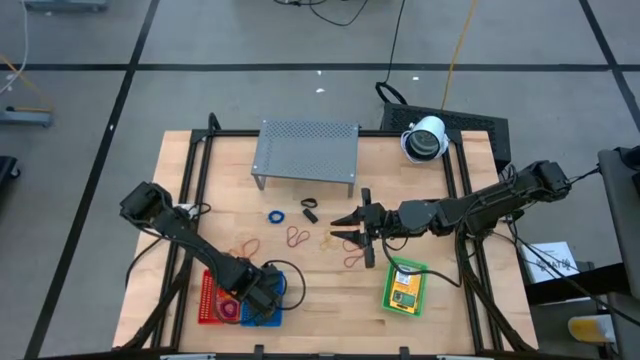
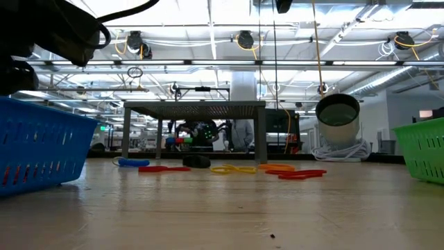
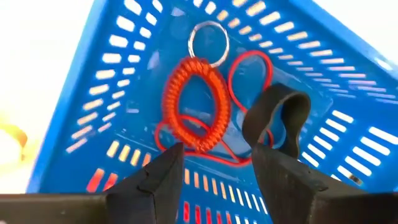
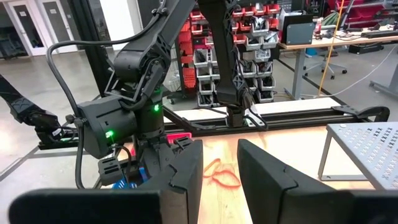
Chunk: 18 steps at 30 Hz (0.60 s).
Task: Pick & Place Office Desk Supplies
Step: Put the red spring keychain into the red bin
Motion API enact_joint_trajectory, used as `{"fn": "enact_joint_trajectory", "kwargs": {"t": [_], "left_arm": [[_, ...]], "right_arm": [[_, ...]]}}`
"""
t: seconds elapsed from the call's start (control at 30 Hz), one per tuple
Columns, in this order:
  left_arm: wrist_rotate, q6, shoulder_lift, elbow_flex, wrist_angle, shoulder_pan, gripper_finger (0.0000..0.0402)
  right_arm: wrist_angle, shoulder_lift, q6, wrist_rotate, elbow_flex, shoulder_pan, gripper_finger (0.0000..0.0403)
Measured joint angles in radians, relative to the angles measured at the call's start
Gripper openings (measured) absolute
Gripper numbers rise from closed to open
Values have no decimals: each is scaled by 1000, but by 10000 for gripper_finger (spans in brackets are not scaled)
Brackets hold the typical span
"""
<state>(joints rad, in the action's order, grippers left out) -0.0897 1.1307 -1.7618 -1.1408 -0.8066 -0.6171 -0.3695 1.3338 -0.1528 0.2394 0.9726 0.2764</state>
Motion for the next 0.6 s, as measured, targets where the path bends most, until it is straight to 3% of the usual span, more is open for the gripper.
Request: {"fn": "enact_joint_trajectory", "kwargs": {"t": [0.6], "left_arm": [[12, -56, -11, 0, 4, 30, 198]], "right_arm": [[-15, 0, 0, 0, 0, 0, 89]]}}
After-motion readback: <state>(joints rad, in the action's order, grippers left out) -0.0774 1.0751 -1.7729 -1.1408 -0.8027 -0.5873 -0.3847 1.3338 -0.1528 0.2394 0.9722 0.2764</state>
